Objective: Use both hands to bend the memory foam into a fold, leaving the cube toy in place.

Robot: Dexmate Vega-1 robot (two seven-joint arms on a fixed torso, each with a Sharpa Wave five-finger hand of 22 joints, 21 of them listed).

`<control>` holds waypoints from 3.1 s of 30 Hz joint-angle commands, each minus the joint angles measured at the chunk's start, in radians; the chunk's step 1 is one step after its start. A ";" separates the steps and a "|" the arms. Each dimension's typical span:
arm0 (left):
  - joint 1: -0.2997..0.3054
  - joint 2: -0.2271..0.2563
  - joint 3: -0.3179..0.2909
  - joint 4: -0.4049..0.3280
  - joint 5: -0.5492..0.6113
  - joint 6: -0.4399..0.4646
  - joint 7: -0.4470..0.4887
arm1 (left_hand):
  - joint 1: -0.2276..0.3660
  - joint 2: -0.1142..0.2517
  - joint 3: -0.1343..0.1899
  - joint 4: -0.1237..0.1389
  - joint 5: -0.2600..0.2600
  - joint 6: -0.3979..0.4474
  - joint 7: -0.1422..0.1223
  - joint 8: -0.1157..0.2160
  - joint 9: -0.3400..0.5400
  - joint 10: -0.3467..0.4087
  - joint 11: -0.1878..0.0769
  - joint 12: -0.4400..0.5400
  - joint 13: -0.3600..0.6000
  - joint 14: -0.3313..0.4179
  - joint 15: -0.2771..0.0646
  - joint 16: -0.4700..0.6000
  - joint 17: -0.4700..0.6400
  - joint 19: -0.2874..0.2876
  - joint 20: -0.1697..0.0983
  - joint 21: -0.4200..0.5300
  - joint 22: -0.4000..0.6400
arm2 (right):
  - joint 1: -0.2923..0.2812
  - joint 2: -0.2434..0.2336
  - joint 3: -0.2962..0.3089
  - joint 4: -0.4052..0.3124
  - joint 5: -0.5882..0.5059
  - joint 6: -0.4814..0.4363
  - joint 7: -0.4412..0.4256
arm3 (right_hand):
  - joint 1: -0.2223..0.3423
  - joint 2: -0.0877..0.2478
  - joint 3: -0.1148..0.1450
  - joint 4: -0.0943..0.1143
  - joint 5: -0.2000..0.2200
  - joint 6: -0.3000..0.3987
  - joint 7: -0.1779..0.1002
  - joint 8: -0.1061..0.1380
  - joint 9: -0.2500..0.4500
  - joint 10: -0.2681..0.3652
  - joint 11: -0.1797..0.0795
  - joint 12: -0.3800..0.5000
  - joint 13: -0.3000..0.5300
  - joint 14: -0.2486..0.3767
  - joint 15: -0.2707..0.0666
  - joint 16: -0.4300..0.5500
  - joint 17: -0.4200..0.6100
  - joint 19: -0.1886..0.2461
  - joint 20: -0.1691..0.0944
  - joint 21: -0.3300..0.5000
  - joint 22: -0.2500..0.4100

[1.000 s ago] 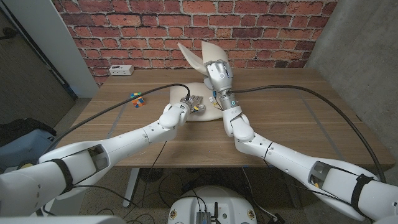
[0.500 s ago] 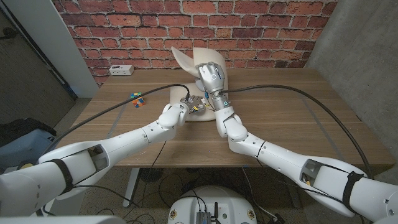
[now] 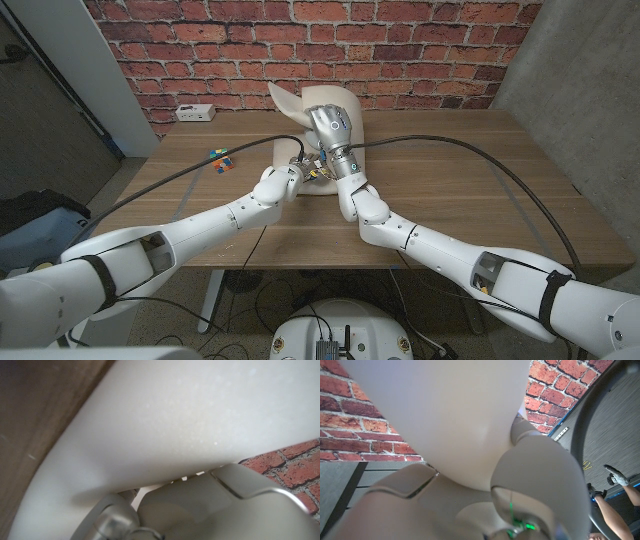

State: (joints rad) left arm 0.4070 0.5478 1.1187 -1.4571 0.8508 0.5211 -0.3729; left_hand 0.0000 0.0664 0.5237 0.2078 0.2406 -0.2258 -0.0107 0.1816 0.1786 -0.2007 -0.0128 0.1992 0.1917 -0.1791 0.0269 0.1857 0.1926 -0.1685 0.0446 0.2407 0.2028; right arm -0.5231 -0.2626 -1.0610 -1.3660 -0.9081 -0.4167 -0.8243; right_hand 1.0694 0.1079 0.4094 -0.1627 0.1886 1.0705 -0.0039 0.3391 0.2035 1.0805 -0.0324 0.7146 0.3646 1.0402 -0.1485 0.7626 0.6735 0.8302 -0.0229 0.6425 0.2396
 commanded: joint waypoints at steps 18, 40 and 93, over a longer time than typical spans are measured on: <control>0.027 0.041 -0.028 -0.051 -0.001 0.016 0.001 | -0.007 0.128 0.001 -0.006 0.005 -0.195 -0.027 0.011 0.006 -0.257 0.003 0.012 0.002 -0.180 0.003 0.013 0.002 -0.121 -0.003 0.009 0.003 | 0.008 0.053 -0.004 0.052 0.164 0.093 0.078 | 0.025 0.011 0.001 0.008 0.006 0.017 0.004 -0.009 0.003 0.005 0.009 0.001 0.007 0.027 -0.065 -0.013 0.016 -0.014 0.001 0.026 0.001; 0.246 0.084 -0.193 -0.200 0.050 0.112 0.490 | 0.164 -0.073 -0.028 -0.260 -0.029 0.284 -0.108 0.052 0.000 0.275 -0.048 0.105 0.001 0.325 -0.068 0.046 -0.015 0.300 0.086 0.080 -0.019 | -0.014 0.027 -0.016 0.016 0.132 0.028 0.096 | 0.025 0.010 0.001 0.009 0.005 0.021 0.006 -0.018 0.005 0.008 0.008 -0.001 0.010 0.033 -0.063 -0.021 0.028 -0.021 0.004 0.048 0.000; 0.822 -0.569 -1.210 -0.204 0.425 -1.079 1.490 | 0.476 0.092 0.052 -0.290 -0.066 1.193 0.130 0.656 0.507 1.180 -0.020 0.910 0.962 1.149 -0.079 0.855 0.842 0.716 0.031 0.594 0.280 | 0.038 0.063 -0.123 0.093 0.041 -0.012 0.168 | 0.025 0.004 0.003 0.010 0.005 0.032 0.003 -0.037 0.007 0.013 0.009 -0.011 0.016 0.043 -0.062 -0.048 0.050 -0.046 0.004 0.099 -0.007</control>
State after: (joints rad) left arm 1.1632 0.2782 0.2277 -1.6452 1.1031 -0.1067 1.0869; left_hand 0.4815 0.1685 0.5653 -0.0785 0.1766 0.9592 0.1272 0.8242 0.6734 0.9698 -0.0303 1.0921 1.1223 0.9571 -0.0526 1.0269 1.0105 0.5448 0.0749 0.8192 0.4745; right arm -0.4937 -0.2102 -1.1604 -1.2866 -0.8417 -0.4030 -0.6743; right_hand 1.0874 0.1159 0.4068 -0.1541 0.1888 1.0898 0.0015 0.3040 0.2072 1.0840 -0.0285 0.7074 0.3786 1.0456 -0.1501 0.7170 0.7218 0.7893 -0.0178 0.7359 0.2322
